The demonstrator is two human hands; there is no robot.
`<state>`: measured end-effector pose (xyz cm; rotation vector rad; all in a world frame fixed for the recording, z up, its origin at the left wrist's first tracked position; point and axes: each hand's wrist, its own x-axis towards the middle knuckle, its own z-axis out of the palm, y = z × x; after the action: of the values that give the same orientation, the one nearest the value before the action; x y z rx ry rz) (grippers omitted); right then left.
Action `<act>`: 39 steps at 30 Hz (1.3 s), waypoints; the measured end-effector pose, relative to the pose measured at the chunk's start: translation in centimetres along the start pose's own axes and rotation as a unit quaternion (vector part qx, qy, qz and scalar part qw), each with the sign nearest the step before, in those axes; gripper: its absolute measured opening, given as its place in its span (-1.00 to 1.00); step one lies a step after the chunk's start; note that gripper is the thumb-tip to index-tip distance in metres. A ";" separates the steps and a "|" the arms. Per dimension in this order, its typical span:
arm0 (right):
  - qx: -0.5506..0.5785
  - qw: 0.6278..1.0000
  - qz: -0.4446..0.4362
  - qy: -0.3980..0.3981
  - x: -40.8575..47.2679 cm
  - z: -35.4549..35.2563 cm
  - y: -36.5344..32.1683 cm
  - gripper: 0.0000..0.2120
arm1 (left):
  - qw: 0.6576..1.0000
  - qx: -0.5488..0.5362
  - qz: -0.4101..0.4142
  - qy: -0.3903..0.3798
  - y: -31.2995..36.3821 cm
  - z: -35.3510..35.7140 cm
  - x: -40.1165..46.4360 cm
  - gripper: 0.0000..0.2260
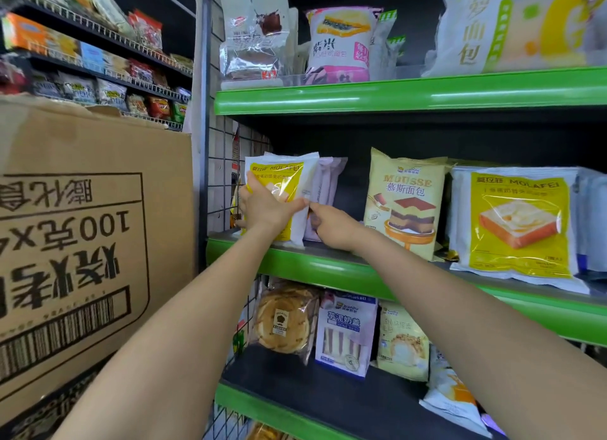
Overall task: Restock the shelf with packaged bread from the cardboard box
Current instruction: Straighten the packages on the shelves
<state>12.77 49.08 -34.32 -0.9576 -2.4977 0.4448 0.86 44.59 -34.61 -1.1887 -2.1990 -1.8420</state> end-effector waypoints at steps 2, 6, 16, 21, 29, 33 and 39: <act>0.051 0.997 0.014 0.050 1.1 -0.5 0.2 -0.67 | 1.000 -0.004 0.009 0.010 -0.2 0.0 0.4 0.07; 0.137 0.988 0.073 0.016 3.2 -0.6 0.7 -0.29 | 1.000 -0.011 0.027 -0.006 -0.8 -0.2 1.0 0.05; 0.264 0.957 0.113 -0.039 5.1 0.6 0.9 -0.36 | 0.999 -0.024 0.012 0.017 -1.6 -0.3 1.3 0.00; 0.296 0.950 0.100 -0.005 4.9 1.0 0.9 -0.68 | 0.999 -0.003 0.028 0.036 -1.3 -0.4 0.5 -0.04; 0.279 0.952 0.055 0.110 4.8 0.3 0.3 -0.53 | 0.994 0.052 0.079 0.058 -0.6 -0.1 -0.1 -0.27; 0.272 0.953 0.074 0.114 5.1 0.8 -0.5 -0.69 | 0.991 0.099 0.072 0.055 0.3 -0.8 -0.3 -0.36; 0.261 0.956 0.092 0.101 4.1 -0.1 -2.7 -0.46 | 0.990 0.135 0.026 0.013 2.4 -1.1 0.4 -0.48</act>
<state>8.60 50.07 -31.92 -0.9569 -1.9626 0.9572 1.46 43.90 -32.13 -1.1482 -2.2886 -1.4713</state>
